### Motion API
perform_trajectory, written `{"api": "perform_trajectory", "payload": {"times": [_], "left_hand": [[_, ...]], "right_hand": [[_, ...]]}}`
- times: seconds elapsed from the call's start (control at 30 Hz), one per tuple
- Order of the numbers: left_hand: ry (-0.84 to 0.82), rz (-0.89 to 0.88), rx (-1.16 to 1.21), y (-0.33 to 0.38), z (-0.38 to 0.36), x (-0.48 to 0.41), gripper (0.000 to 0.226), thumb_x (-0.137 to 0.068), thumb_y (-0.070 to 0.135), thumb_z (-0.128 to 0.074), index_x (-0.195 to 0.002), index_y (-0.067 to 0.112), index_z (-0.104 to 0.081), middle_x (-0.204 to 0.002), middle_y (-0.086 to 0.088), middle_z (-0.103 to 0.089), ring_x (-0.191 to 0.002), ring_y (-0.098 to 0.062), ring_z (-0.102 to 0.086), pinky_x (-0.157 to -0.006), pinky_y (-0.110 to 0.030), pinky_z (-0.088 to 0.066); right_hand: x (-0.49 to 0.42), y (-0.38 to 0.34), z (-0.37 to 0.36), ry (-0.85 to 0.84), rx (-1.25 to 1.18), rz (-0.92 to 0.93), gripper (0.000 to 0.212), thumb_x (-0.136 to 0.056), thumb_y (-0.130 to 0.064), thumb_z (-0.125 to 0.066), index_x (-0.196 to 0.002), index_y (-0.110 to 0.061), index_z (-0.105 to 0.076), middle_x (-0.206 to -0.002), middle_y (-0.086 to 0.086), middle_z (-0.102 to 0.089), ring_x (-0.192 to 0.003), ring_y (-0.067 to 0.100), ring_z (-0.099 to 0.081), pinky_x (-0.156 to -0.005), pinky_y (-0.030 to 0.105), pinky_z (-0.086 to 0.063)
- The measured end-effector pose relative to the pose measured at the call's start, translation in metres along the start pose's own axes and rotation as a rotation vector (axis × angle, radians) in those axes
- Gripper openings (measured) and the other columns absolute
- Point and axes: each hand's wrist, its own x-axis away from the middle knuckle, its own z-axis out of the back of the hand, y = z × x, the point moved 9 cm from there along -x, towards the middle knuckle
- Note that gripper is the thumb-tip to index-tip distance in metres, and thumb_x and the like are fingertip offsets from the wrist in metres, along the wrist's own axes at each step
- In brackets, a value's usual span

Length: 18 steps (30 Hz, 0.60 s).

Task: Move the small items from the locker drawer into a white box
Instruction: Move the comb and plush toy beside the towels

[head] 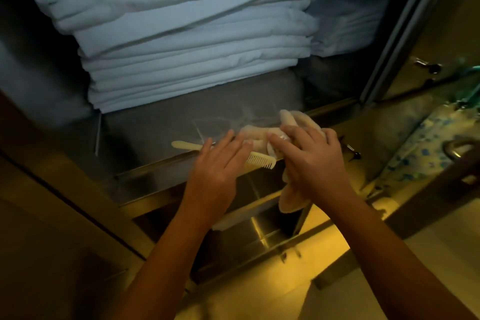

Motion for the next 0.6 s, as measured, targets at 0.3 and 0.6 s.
{"api": "perform_trajectory", "payload": {"times": [0.3, 0.6], "left_hand": [[-0.005, -0.190, 0.118, 0.103, -0.004, 0.015, 0.040, -0.085, 0.003, -0.036, -0.115, 0.001, -0.061, -0.122, -0.018, -0.059, -0.116, -0.034, -0.053, -0.098, -0.054, -0.030], [-0.091, -0.394, 0.297, 0.228, 0.004, 0.051, 0.038, -0.086, 0.007, -0.038, -0.116, 0.001, -0.061, -0.122, -0.018, -0.059, -0.116, -0.035, -0.053, -0.096, -0.056, -0.034]], "right_hand": [[0.102, 0.031, 0.059, -0.024, 0.097, -0.178, 0.068, -0.055, -0.026, -0.083, -0.119, -0.015, -0.061, -0.118, 0.015, -0.061, -0.108, 0.036, -0.056, -0.082, 0.054, -0.040], [0.231, 0.044, 0.135, -0.052, 0.214, -0.401, 0.095, -0.033, -0.030, -0.092, -0.121, -0.014, -0.060, -0.118, 0.017, -0.059, -0.107, 0.040, -0.055, -0.083, 0.059, -0.039]]}}
